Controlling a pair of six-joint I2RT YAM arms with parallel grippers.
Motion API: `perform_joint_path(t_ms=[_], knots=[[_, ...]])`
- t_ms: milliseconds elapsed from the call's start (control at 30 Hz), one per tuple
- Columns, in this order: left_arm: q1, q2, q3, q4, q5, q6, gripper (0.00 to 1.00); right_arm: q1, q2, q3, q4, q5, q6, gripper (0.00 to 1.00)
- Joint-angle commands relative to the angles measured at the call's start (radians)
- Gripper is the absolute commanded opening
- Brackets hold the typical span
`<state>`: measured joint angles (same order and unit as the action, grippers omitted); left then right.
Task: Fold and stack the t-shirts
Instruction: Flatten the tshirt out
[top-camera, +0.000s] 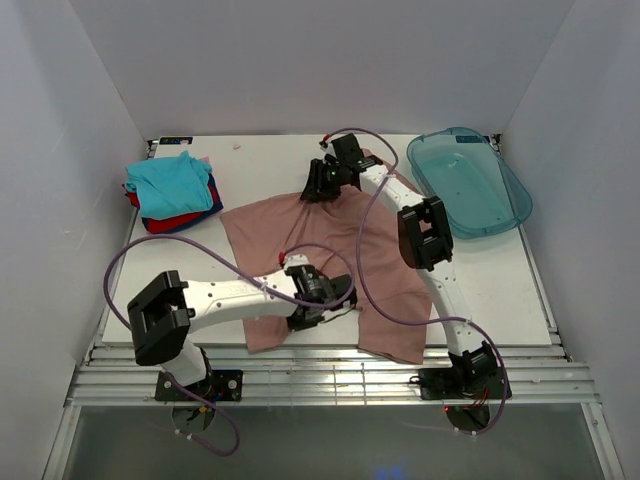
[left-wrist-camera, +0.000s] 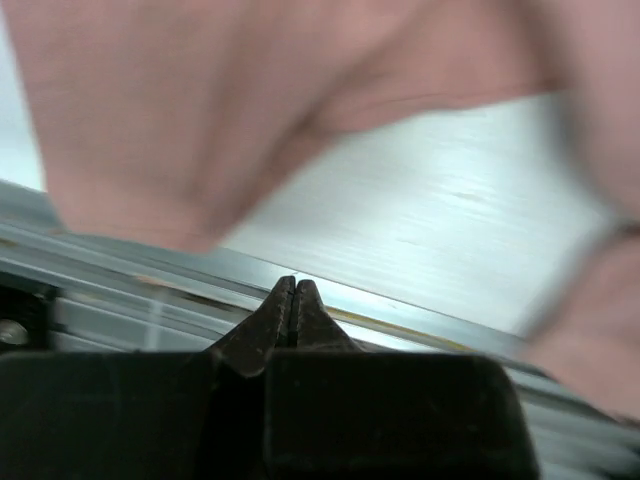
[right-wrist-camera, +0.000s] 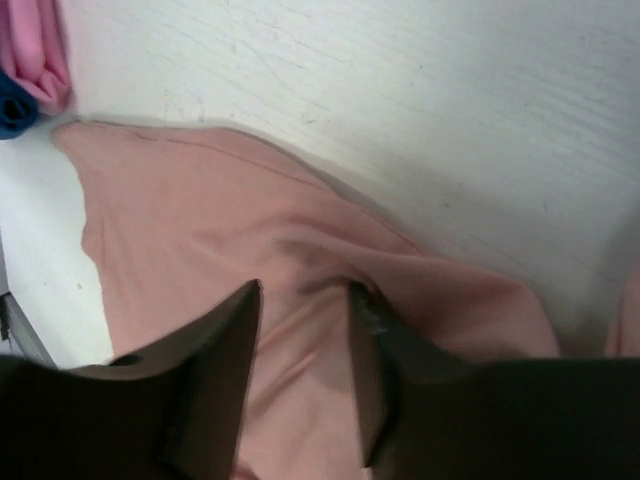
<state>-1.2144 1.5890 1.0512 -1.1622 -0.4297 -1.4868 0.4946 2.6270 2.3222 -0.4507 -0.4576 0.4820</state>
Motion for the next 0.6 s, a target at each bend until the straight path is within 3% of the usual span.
perform_joint_path(t_ms=[0, 100, 233, 333, 367, 400, 567], knots=[[0.041, -0.023, 0.290, -0.149, -0.076, 0.077, 0.00, -0.020, -0.198, -0.047, 0.064, 0.017, -0.129, 0.52], [0.127, -0.052, 0.369, -0.140, -0.119, 0.121, 0.07, -0.059, -0.349, -0.124, 0.032, 0.066, -0.178, 0.57], [0.274, -0.113, 0.299, -0.018, -0.130, 0.259, 0.11, -0.128, -0.497, -0.262, -0.084, 0.141, -0.209, 0.57], [0.386, -0.097, 0.239, 0.120, -0.078, 0.414, 0.04, -0.159, -0.528, -0.294, -0.225, 0.229, -0.247, 0.43], [0.419, -0.077, 0.236, 0.154, -0.064, 0.463, 0.00, -0.160, -0.535, -0.306, -0.305, 0.252, -0.261, 0.21], [0.427, -0.022, 0.237, 0.163, -0.054, 0.479, 0.00, -0.159, -0.539, -0.316, -0.343, 0.269, -0.276, 0.09], [0.466, 0.132, 0.251, 0.206, -0.007, 0.520, 0.00, -0.157, -0.654, -0.529, -0.381, 0.452, -0.280, 0.08]])
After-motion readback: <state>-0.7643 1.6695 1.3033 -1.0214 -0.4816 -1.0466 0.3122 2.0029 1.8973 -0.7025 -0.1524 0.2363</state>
